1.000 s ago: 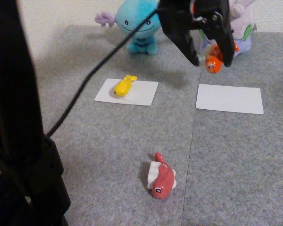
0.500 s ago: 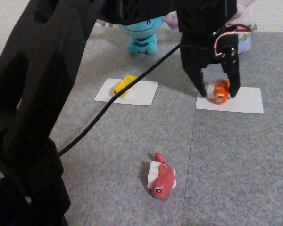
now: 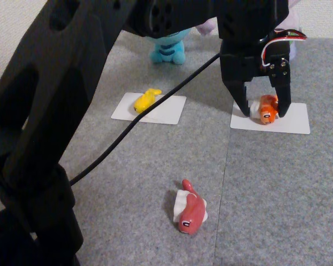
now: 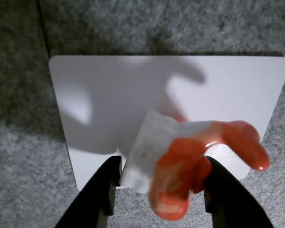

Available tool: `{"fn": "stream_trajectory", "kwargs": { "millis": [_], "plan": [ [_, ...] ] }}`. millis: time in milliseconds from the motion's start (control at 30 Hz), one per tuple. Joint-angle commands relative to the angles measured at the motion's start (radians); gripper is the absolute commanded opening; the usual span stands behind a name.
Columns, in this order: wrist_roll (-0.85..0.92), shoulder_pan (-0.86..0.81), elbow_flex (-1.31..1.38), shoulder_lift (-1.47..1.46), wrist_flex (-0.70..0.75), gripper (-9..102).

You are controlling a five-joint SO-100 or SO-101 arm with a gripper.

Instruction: Wooper wants to eat egg sudhi, and Goomy wants to eat shrimp sushi

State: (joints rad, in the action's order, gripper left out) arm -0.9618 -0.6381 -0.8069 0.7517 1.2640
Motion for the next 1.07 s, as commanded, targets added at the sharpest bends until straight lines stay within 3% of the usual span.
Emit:
{"fn": "stream_trajectory", "kwargs": {
  "millis": [0,167,500,700,1033],
  "plan": [
    [0.002,-0.011,0.061,0.011,0.0,12],
    [0.003,-0.011,0.061,0.011,0.0,20],
    [0.005,-0.011,0.061,0.029,0.008,22],
    [-0.014,0.005,0.061,0.1,0.089,36],
    [-0.025,0.049,0.061,0.371,0.345,38]
  ]
}}
